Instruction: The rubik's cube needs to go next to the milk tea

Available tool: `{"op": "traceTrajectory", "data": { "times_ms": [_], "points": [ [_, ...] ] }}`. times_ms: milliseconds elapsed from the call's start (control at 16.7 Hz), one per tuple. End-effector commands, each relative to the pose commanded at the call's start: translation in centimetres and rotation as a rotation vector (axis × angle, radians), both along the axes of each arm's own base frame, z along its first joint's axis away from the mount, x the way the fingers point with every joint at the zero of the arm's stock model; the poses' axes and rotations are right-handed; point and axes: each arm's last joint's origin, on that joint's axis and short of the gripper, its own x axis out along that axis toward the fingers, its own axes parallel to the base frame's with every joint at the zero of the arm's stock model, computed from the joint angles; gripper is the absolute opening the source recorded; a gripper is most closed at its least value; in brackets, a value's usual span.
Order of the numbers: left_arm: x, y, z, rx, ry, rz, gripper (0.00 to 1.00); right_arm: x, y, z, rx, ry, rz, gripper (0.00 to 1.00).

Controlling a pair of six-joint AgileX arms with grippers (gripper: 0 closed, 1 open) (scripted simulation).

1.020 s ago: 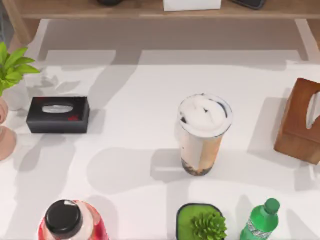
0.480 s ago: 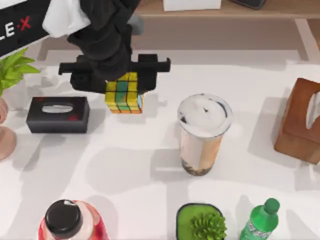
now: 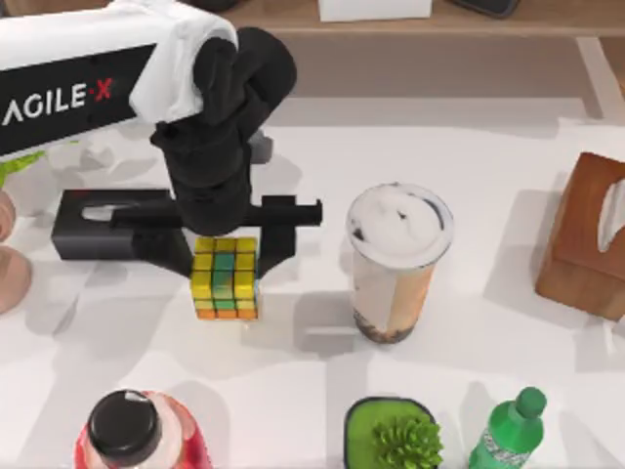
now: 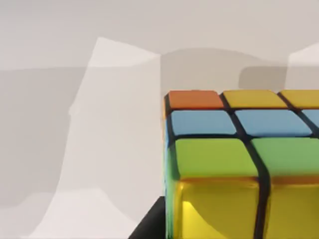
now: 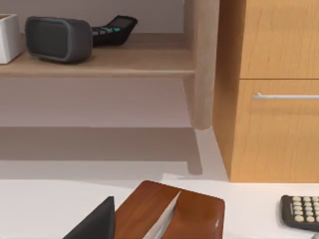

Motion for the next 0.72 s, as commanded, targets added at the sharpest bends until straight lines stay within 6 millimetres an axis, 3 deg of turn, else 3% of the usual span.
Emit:
{"op": "traceTrajectory", "data": {
  "times_ms": [720],
  "points": [
    [0.59, 0.91, 0.80, -0.013, -0.041, 0.033, 0.00, 0.00, 0.00, 0.00, 0.000, 0.000, 0.000, 1.00]
  ]
}}
